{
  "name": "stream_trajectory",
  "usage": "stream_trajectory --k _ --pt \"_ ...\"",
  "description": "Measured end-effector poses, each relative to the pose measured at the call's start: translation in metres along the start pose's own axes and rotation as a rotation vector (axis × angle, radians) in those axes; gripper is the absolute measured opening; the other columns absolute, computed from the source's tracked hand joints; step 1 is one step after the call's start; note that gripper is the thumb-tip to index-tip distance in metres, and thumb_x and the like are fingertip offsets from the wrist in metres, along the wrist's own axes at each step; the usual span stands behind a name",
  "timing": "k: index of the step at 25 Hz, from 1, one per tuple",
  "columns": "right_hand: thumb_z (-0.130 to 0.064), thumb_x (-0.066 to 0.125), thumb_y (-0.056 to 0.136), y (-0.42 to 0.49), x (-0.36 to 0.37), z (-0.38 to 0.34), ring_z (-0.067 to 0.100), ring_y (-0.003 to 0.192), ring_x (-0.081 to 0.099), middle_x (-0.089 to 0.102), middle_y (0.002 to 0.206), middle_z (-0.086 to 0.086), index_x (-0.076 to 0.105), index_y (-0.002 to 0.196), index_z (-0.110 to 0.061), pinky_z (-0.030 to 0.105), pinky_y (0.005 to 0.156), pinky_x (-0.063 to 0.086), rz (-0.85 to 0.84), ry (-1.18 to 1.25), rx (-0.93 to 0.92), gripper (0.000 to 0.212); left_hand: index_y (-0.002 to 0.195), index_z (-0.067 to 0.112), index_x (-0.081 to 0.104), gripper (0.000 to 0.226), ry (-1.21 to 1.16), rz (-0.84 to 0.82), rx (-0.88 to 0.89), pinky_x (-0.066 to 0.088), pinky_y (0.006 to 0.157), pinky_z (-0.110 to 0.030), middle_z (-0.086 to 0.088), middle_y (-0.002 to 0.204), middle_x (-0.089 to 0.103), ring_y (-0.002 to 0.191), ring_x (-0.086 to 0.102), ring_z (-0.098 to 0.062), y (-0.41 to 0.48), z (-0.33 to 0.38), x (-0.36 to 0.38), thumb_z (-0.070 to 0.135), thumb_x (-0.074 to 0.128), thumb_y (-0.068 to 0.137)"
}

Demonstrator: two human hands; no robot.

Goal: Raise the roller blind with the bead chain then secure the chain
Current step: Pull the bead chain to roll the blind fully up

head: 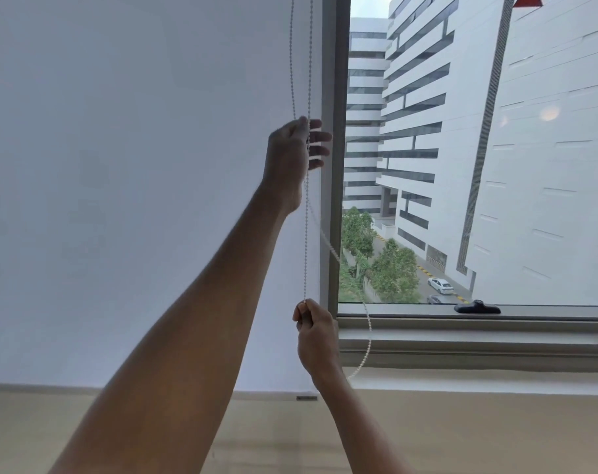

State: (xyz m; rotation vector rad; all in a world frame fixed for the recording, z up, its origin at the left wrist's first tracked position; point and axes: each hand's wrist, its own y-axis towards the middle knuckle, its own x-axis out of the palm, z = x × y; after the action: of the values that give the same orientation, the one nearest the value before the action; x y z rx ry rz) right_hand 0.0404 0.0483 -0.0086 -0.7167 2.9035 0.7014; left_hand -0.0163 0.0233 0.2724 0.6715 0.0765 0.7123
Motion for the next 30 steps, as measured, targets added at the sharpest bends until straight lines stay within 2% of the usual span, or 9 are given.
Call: stream_trajectory --k 5,9,15,19,21,22,24,25,30 --pt "0.004 0.041 0.098 -0.005 -0.003 0.006 0.011 0.058 0.033 0.043 0.06 -0.007 0.05 0.069 -0.018 0.034 0.056 0.027 -0.006 -0.003 0.001 0.037 0.102 0.005 0.072 0.038 -0.136 -0.023 0.014 0.039 0.056 -0.024 -0.003 0.074 0.057 0.057 0.046 -0.01 0.024 0.029 0.008 0.02 0.04 0.116" --pt "0.004 0.041 0.098 -0.01 -0.005 0.013 0.013 0.06 0.032 0.044 0.064 -0.004 0.049 0.069 -0.018 0.035 0.058 0.027 -0.025 0.021 0.026 0.037 0.08 0.012 0.066 0.042 -0.118 -0.013 0.053 0.031 0.052 -0.022 -0.001 0.065 0.047 0.055 0.036 -0.01 0.008 0.019 0.012 0.014 0.041 0.114" --pt "0.01 0.043 0.094 -0.035 -0.009 0.045 0.007 0.057 0.032 0.044 0.062 -0.008 0.051 0.067 -0.021 0.031 0.057 0.027 -0.059 0.045 0.073 0.042 0.077 0.015 0.064 0.042 -0.115 0.037 0.025 0.03 0.055 -0.022 0.001 0.065 0.047 0.059 0.034 -0.011 -0.021 -0.021 0.005 0.004 0.04 0.11" --pt "0.013 0.038 0.095 -0.046 -0.014 0.062 0.005 0.051 0.037 0.049 0.054 -0.013 0.06 0.078 -0.008 0.03 0.055 0.031 -0.133 0.029 0.11 0.035 0.075 0.016 0.065 0.044 -0.063 0.058 0.022 0.031 0.056 -0.022 0.003 0.063 0.049 0.06 0.035 -0.011 -0.036 -0.036 0.001 0.0 0.04 0.108" --pt "0.007 0.04 0.1 -0.052 -0.02 0.067 0.007 0.065 0.056 0.068 0.073 -0.006 0.068 0.097 -0.011 0.035 0.069 0.046 -0.202 -0.059 0.116 0.033 0.076 0.015 0.064 0.043 -0.047 0.039 0.008 0.03 0.058 -0.023 0.001 0.064 0.048 0.061 0.034 -0.012 -0.045 -0.047 -0.003 0.001 0.041 0.108" --pt "0.002 0.042 0.102 -0.051 -0.025 0.067 0.01 0.085 0.066 0.076 0.097 0.002 0.067 0.116 -0.013 0.036 0.085 0.05 -0.254 -0.142 0.131 0.032 0.076 0.015 0.064 0.042 -0.043 0.035 0.002 0.03 0.058 -0.024 0.001 0.064 0.047 0.061 0.034 -0.012 -0.05 -0.052 -0.006 0.002 0.041 0.109" --pt "0.001 0.044 0.098 -0.038 -0.037 0.064 0.018 0.136 0.055 0.06 0.146 0.004 0.044 0.153 -0.013 0.037 0.118 0.039 -0.322 -0.364 0.118 0.057 0.075 0.015 0.063 0.042 -0.028 0.046 -0.01 0.03 0.06 -0.026 0.001 0.064 0.044 0.061 0.033 -0.012 -0.055 -0.06 -0.013 0.004 0.041 0.11" --pt "0.002 0.045 0.094 -0.03 -0.044 0.053 0.02 0.147 0.045 0.051 0.155 0.002 0.038 0.158 -0.014 0.04 0.125 0.032 -0.303 -0.42 0.089 0.067 0.075 0.016 0.062 0.042 -0.017 0.052 -0.018 0.03 0.061 -0.027 0.001 0.063 0.044 0.061 0.033 -0.012 -0.057 -0.064 -0.016 0.004 0.042 0.11" --pt "-0.001 0.046 0.102 0.022 -0.068 -0.069 0.018 0.122 0.065 0.072 0.129 0.007 0.065 0.132 -0.009 0.035 0.109 0.051 0.023 -0.073 -0.12 0.037 0.08 0.012 0.063 0.037 0.028 0.06 -0.062 0.033 0.063 -0.029 0.0 0.066 0.047 0.065 0.037 -0.013 -0.079 -0.087 -0.017 0.001 0.042 0.108"
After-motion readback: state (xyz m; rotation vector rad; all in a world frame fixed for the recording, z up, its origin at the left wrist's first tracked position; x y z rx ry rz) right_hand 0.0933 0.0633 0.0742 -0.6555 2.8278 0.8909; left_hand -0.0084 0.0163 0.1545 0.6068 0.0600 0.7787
